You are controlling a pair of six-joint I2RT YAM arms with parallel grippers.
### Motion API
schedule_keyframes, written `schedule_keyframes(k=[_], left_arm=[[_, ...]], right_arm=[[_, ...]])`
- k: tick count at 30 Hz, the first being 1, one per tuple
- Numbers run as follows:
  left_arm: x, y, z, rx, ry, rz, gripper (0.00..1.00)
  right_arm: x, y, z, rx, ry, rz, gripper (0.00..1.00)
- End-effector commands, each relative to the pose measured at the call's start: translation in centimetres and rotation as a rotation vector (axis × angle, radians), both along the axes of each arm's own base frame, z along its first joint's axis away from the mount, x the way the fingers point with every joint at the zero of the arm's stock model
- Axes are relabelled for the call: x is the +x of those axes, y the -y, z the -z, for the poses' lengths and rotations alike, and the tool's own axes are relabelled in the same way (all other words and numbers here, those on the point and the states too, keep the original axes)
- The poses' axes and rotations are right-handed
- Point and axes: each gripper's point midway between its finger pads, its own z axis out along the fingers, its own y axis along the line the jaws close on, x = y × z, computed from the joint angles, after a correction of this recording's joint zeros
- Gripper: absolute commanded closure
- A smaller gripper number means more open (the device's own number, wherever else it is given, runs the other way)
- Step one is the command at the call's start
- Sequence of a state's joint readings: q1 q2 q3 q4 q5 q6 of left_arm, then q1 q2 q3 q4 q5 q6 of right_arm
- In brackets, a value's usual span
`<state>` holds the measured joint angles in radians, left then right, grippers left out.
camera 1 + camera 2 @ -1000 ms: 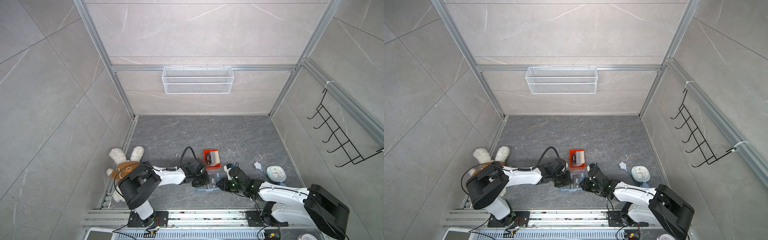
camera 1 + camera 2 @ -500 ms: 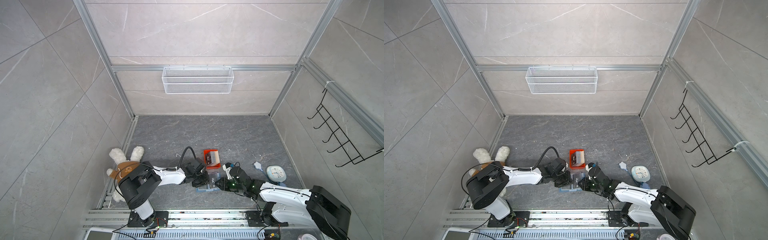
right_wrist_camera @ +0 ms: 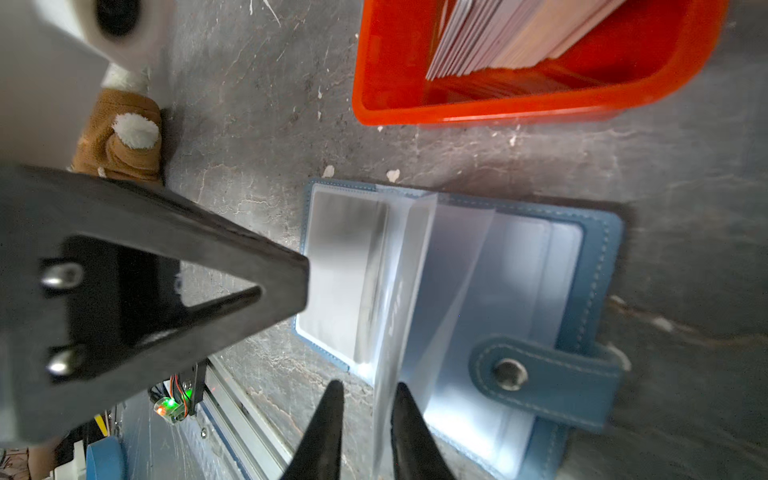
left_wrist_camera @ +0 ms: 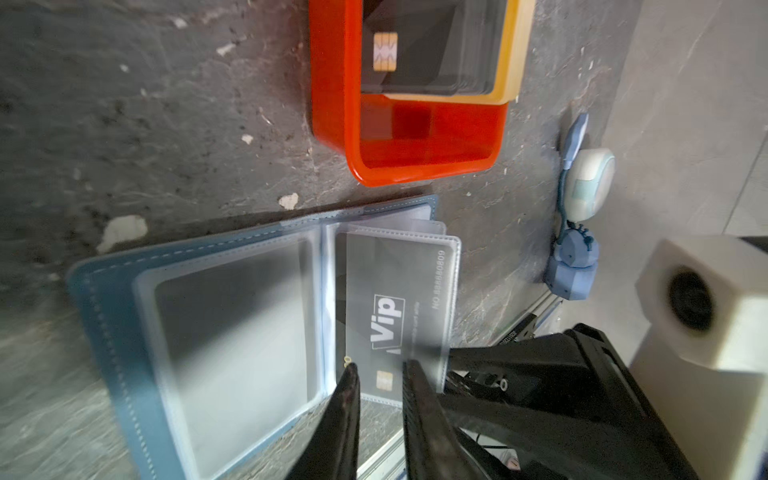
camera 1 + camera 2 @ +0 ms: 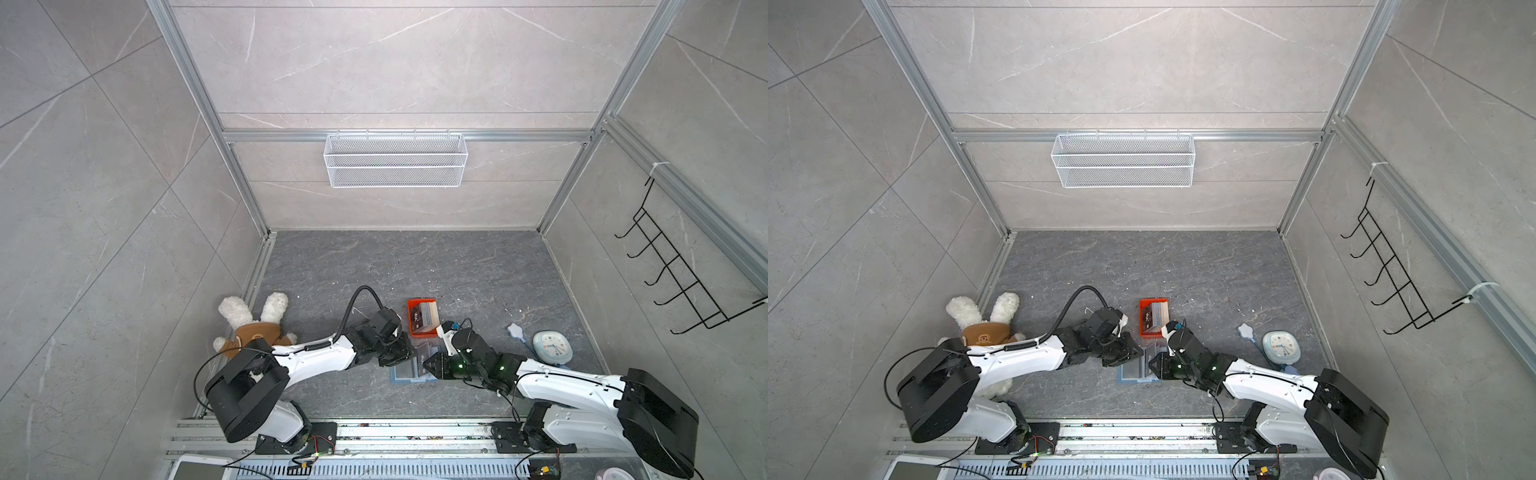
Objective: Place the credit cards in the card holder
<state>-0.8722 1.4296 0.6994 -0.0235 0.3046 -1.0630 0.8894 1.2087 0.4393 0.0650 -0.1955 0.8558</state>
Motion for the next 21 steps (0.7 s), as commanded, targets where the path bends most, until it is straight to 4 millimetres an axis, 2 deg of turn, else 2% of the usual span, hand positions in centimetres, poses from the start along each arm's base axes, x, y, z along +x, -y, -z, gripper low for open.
schedule_keyframes(k=[1, 10, 16, 21], left_arm=[[0.4, -1.2, -0.8, 0.004, 0.054, -0.012, 0.77], [0.4, -2.6, -0.2, -0.005, 0.06, -0.04, 0.76], [0.8, -3.8, -0.5, -0.02, 0.073, -0.072, 0.76], [0.8, -4.1, -1.0, -0.034, 0.106, -0.065, 0.76]], right_arm=[[0.2, -0.3, 0.0, -0.044, 0.014, -0.016, 0.76], [0.5, -2.4, -0.4, -0.079, 0.016, -0.047, 0.73], [0.6, -3.7, -0.7, -0.094, 0.021, -0.069, 0.7], [1.0, -3.6, -1.2, -0.098, 0.043, -0.054, 0.71]])
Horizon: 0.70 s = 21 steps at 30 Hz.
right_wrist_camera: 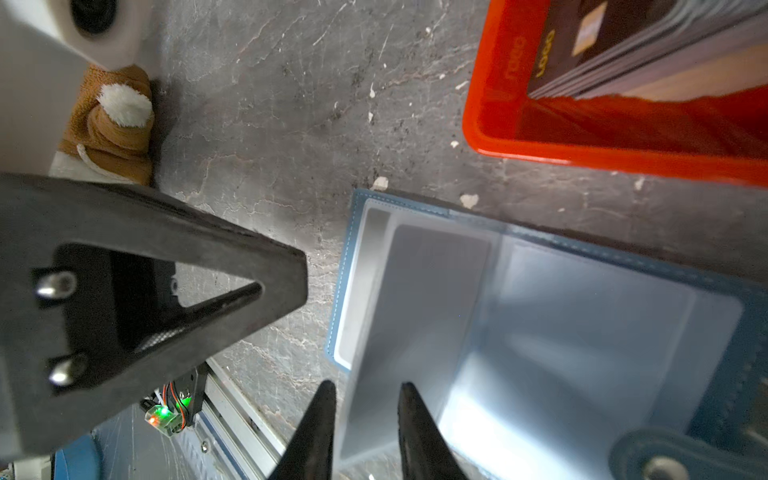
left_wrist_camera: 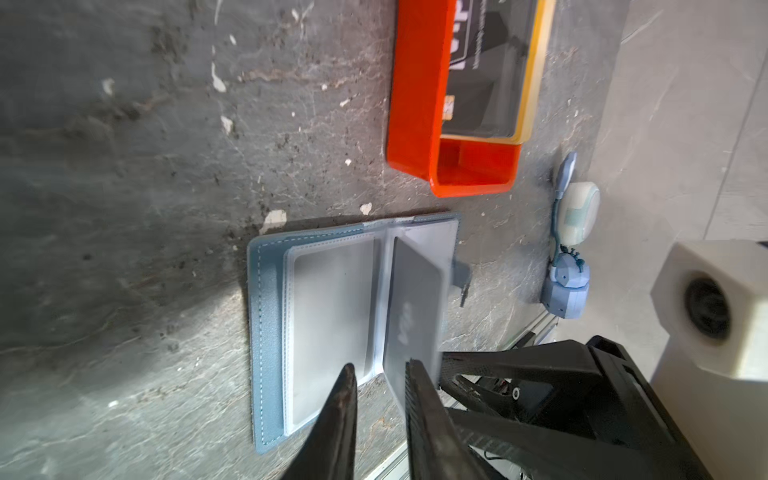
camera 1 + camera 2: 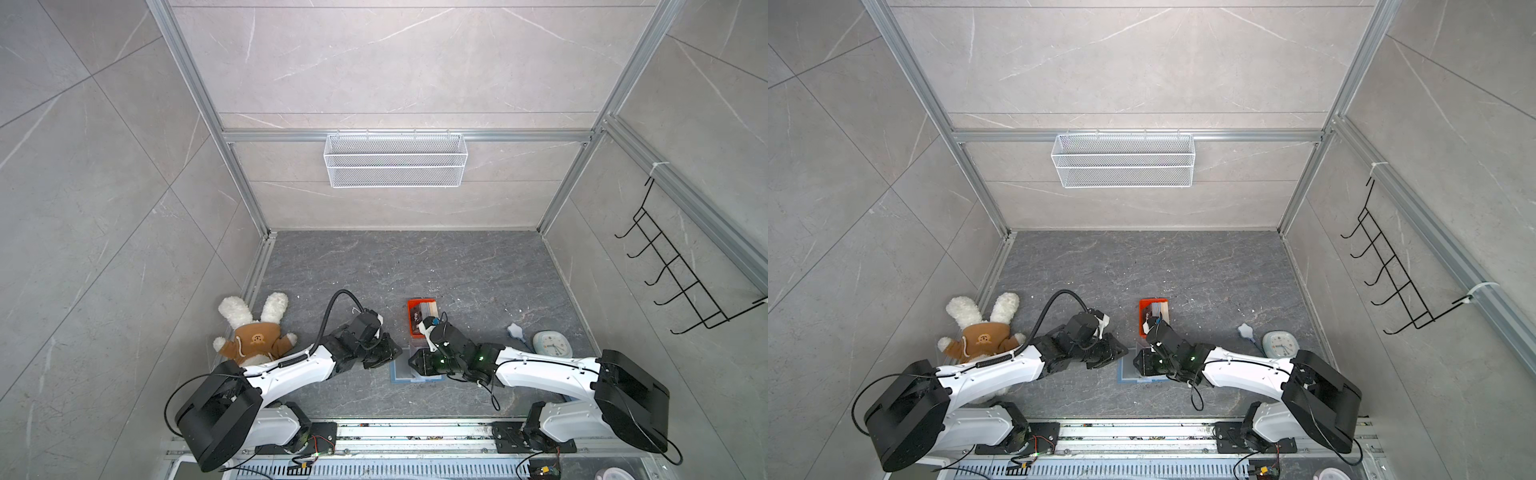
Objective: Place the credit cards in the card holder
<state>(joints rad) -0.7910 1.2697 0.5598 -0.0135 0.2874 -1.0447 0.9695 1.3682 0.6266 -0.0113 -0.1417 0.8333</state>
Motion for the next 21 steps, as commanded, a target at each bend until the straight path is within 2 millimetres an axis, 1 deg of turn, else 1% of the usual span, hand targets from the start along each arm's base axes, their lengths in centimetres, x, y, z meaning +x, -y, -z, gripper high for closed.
schedule_keyframes(k=[1, 7, 13, 19, 21], left_arm=[[0.4, 0.1, -1.2, -0.023, 0.071, 0.019, 0.76], [0.6, 0.2, -1.8, -0.032, 0.099, 0.032, 0.76], [0.7, 0.2, -2.0, -0.031, 0.122, 0.039, 0.76], [1.0, 0.4, -2.7, -0.014, 0.16, 0.071, 0.76], [1.6, 0.5, -3.2, -0.011, 0.187, 0.078, 0.76]], right_arm=[[0.4, 0.2, -0.5, -0.027, 0.032, 0.004, 0.71], [0.7, 0.4, -0.9, -0.039, 0.05, 0.009, 0.71], [1.2, 0.9, -1.7, -0.061, 0.086, 0.029, 0.71], [1.9, 1.7, -3.4, -0.083, 0.147, 0.039, 0.71], [2.2, 2.0, -3.7, -0.101, 0.159, 0.048, 0.7]])
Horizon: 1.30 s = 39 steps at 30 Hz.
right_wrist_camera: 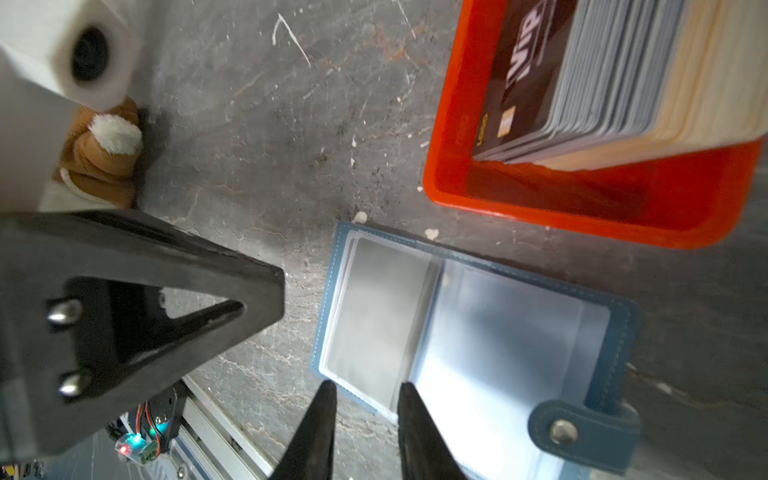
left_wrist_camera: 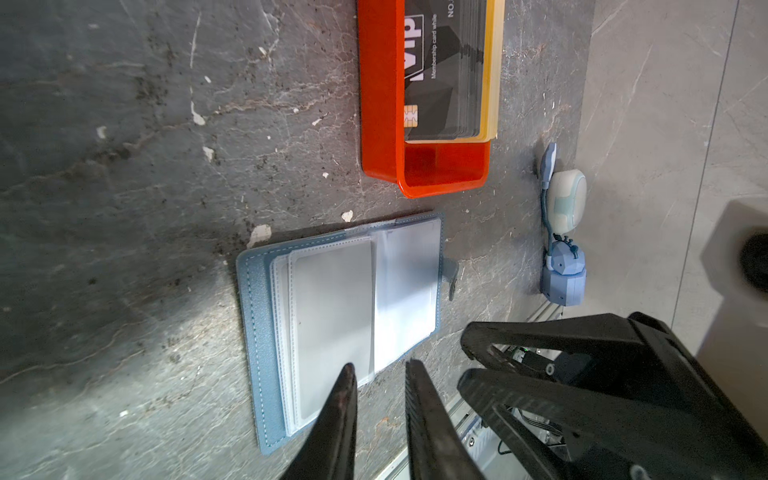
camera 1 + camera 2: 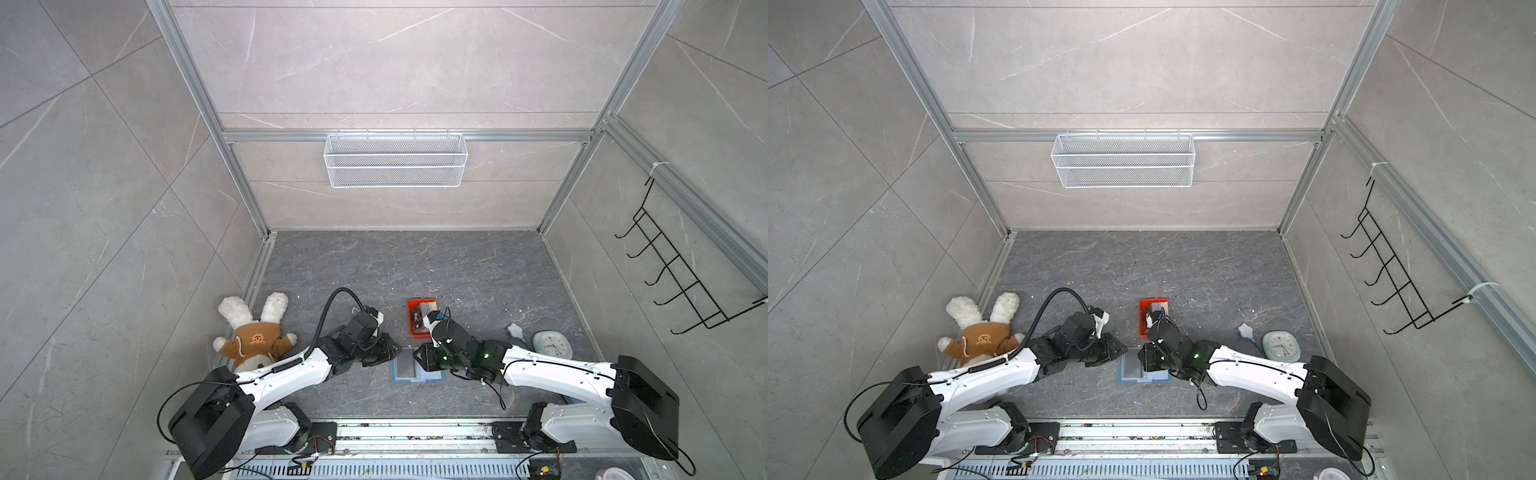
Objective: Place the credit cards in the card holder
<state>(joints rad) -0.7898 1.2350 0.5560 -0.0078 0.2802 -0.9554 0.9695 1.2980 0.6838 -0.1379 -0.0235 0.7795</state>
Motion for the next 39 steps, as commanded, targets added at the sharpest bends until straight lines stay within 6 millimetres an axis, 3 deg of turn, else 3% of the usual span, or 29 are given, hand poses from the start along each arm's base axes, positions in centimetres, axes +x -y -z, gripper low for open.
schedule_keyframes(k=[1, 6, 15, 22, 27, 37, 39], left_arm=[[1.7, 0.5, -2.5, -0.012, 0.106, 0.029, 0.76], [3.5, 1.0, -3.7, 0.009, 0.142, 0.068, 0.76], [6.6, 3.0, -4.6, 0.05, 0.183, 0.114, 0.75], [9.0, 4.4, -3.8, 0.106, 0.181, 0.134, 0.76], [10.3, 5.1, -3.4, 0.147, 0.184, 0.15, 0.78], [12.2, 6.8, -3.0, 0.153, 0.182, 0.165, 0.79], [12.4, 7.0, -2.6, 0.156, 0.168, 0.161, 0.81]], right_arm=[[0.9, 0.7, -1.6, -0.038, 0.059, 0.009, 0.69], [2.3, 1.6, -2.5, -0.035, 0.06, 0.027, 0.66], [6.6, 5.0, -3.0, -0.065, 0.048, 0.115, 0.59], [9.5, 6.7, -3.2, -0.075, 0.057, 0.166, 0.55], [10.7, 6.6, -2.5, -0.045, 0.03, 0.173, 0.37], [12.6, 6.7, -2.3, -0.026, 0.053, 0.193, 0.35], [12.8, 6.6, -2.2, -0.024, 0.052, 0.195, 0.29]])
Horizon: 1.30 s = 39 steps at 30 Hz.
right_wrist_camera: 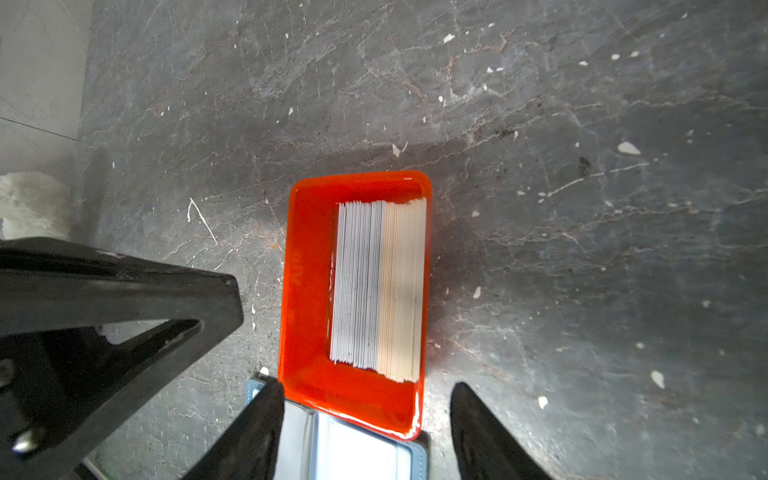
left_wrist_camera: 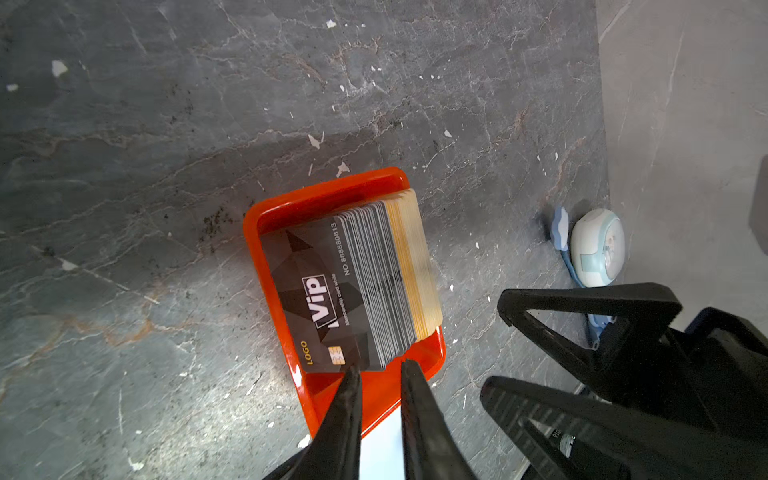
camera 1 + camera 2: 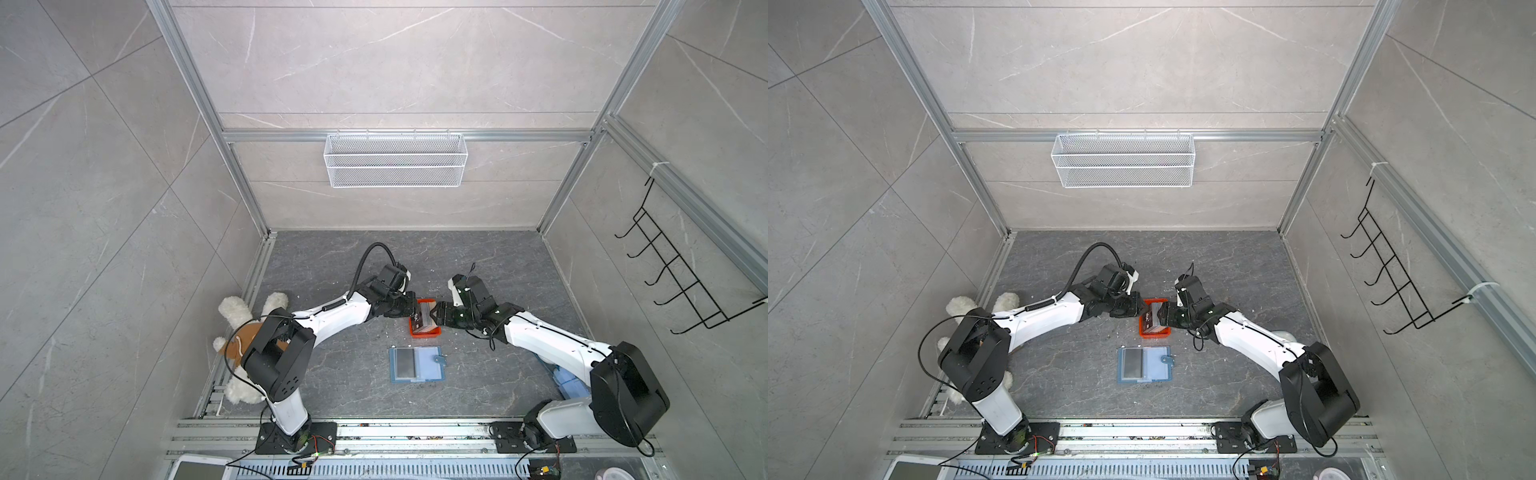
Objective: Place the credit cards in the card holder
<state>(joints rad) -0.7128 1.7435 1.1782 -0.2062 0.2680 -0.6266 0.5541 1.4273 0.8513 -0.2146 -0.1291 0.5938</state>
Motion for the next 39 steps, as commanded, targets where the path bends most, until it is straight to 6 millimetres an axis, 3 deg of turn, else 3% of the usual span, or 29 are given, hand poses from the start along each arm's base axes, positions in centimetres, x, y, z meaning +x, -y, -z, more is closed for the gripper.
schedule_keyframes(k=[1, 21, 39], left_arm=[[0.7, 0.2, -0.1, 0.011, -0.005, 0.01, 0.83], [1.8, 0.0, 3.6, 0.113, -0.096, -0.032, 0.98], [1.5, -0.5, 5.5, 0.158, -0.132, -0.043, 1.0]], right_arm=[[1.3, -0.7, -1.0, 0.017, 0.039, -0.013, 0.26], [2.0, -1.1, 2.0, -0.022, -0.017, -0.047, 0.0], [2.1, -1.5, 4.0, -0.037, -0.071, -0.066, 0.0]])
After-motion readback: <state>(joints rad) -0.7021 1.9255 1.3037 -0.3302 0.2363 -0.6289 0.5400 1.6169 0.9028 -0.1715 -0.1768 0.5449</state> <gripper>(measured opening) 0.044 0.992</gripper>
